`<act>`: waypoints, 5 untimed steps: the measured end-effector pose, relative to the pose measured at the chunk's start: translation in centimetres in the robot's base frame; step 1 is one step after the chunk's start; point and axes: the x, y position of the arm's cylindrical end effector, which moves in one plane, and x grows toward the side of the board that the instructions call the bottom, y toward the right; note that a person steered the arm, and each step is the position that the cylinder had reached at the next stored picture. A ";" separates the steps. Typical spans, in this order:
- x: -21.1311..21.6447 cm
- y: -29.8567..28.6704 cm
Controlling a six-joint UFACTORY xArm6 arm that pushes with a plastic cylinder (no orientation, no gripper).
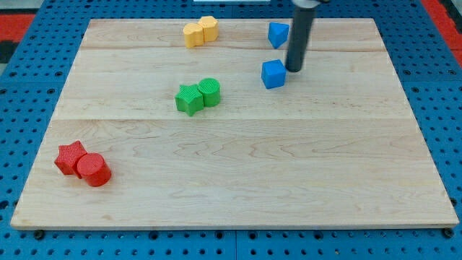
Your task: Place the blue triangle towards the top of the blue cube
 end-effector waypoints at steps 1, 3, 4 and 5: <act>0.2 -5.2; 2.1 -9.2; -0.1 -4.2; -2.8 5.3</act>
